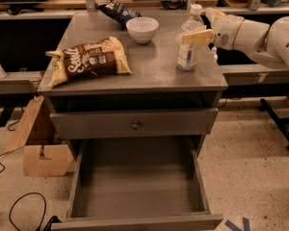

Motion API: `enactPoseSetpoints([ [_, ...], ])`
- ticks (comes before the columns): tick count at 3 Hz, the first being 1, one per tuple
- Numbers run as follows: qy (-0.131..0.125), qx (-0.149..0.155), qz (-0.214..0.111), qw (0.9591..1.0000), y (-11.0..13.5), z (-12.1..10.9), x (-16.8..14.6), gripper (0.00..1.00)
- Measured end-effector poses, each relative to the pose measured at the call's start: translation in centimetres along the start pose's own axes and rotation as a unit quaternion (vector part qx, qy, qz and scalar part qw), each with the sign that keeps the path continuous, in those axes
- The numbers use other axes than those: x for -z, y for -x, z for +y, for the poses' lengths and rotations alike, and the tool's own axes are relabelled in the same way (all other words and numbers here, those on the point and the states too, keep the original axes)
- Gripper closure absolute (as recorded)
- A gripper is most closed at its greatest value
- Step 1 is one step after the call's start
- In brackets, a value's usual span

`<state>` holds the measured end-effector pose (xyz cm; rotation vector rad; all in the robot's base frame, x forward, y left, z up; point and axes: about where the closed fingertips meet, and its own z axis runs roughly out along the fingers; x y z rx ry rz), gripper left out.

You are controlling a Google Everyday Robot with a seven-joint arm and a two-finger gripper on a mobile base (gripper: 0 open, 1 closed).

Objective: Place blue plastic bottle into middle drawer

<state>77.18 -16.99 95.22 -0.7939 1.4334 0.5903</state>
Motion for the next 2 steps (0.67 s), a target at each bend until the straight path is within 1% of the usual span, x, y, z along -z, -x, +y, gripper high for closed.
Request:
enactPoseSetpoints([
  [1, -0.001, 0.011, 0.010, 0.9999, 0.1, 1.4, -0.7, 0.18],
  [2, 0.002, 0.019, 0.033, 0.9993, -0.6, 5.1, -0.8, 0.42],
])
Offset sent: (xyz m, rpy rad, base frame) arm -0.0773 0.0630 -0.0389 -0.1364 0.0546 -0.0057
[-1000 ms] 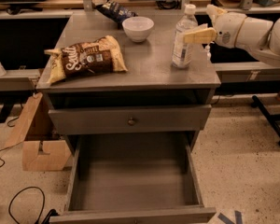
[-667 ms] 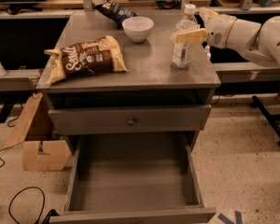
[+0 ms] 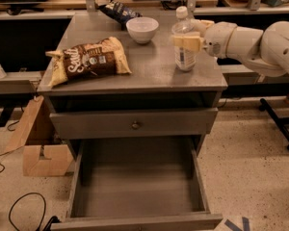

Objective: Place blue plastic bottle into middle drawer

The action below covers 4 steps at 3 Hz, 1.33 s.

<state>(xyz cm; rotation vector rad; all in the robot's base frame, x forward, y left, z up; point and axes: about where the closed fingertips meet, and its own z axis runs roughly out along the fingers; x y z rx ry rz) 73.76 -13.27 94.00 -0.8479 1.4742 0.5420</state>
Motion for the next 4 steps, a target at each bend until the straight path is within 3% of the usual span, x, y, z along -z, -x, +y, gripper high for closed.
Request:
enactPoseSetpoints([
  [1, -0.008, -0.009, 0.016, 0.9998, -1.43, 2.73, 0.77, 0.65],
  [2, -0.012, -0.012, 0.019, 0.9997, -1.79, 3.12, 0.92, 0.88],
  [3, -0.012, -0.012, 0.019, 0.9997, -1.59, 3.09, 0.94, 1.00],
  [4, -0.012, -0.012, 0.019, 0.9997, -1.59, 3.09, 0.94, 1.00],
])
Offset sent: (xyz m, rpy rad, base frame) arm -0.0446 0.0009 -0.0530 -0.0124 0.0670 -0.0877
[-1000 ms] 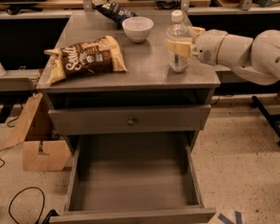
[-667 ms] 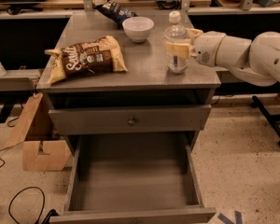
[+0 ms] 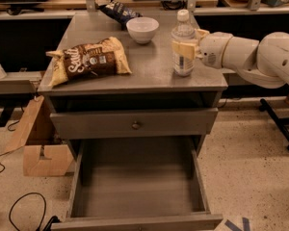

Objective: Place blue plastic bottle into middle drawer

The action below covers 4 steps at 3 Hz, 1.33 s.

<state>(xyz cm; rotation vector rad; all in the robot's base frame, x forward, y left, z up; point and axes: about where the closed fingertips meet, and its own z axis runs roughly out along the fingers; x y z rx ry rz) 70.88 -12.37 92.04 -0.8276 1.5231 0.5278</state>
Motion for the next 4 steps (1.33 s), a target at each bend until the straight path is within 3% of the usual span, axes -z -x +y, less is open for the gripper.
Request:
enactPoseSetpoints([
  [1, 0.044, 0.033, -0.029, 0.9981, 3.2, 3.5, 0.6, 1.00],
  [2, 0.044, 0.033, -0.029, 0.9981, 3.2, 3.5, 0.6, 1.00],
  [4, 0.063, 0.024, -0.044, 0.9967, 5.9, 7.5, 1.3, 1.00],
])
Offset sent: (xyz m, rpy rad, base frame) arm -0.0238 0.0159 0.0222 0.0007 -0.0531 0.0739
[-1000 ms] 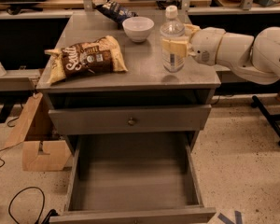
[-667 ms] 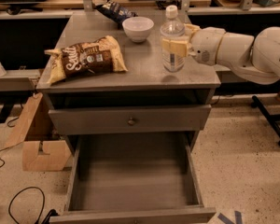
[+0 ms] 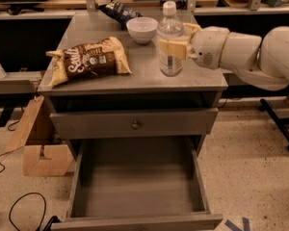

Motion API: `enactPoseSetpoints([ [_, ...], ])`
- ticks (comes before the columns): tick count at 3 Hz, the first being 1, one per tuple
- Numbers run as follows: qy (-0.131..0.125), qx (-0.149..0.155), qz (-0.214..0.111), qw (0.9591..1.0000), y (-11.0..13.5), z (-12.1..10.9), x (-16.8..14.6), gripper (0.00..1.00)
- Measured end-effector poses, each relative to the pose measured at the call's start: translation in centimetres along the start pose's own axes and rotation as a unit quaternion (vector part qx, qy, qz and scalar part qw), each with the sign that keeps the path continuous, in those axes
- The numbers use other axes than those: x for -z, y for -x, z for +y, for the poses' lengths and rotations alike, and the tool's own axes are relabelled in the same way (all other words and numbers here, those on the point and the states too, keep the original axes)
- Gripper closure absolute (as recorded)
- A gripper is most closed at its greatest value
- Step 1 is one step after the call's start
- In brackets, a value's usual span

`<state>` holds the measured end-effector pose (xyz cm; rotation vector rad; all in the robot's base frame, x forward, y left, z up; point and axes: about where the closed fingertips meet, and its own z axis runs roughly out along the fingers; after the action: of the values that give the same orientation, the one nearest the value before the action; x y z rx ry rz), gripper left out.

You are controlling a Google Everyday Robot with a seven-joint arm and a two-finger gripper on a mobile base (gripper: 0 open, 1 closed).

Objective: Place blue plastic bottle into middle drawer

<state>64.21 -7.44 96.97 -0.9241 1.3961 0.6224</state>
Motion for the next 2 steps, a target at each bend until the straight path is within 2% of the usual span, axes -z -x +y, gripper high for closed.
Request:
enactPoseSetpoints([
  [1, 0.002, -0.027, 0.000, 0.9996, -1.9, 4.2, 2.1, 1.00],
  [2, 0.021, -0.054, 0.010, 0.9982, -6.5, 8.3, 4.5, 1.00],
])
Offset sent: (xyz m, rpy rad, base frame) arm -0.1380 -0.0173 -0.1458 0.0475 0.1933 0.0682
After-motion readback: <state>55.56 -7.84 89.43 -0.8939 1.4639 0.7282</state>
